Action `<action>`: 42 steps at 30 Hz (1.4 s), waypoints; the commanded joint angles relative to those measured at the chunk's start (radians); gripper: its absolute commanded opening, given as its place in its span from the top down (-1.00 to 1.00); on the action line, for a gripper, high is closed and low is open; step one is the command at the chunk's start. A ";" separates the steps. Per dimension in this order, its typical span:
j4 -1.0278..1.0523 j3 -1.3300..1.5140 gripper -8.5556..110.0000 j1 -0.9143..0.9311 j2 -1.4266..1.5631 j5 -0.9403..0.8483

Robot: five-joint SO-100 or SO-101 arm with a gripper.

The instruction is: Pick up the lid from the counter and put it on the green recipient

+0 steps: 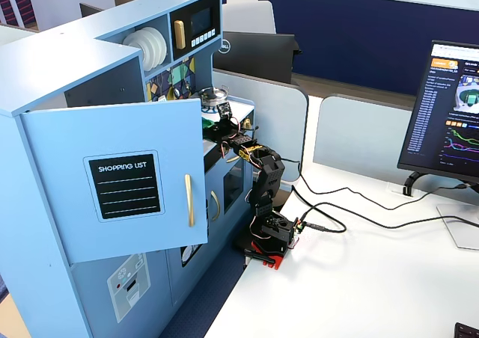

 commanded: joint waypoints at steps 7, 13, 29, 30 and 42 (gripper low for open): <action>0.003 -0.057 0.86 -0.023 0.029 -0.028; -0.008 -0.103 0.86 -0.015 0.034 -0.035; 0.334 -0.437 0.86 -0.092 0.184 0.014; 0.344 -0.453 0.86 -0.106 0.193 0.015; 0.518 -0.701 0.86 -0.295 0.186 0.017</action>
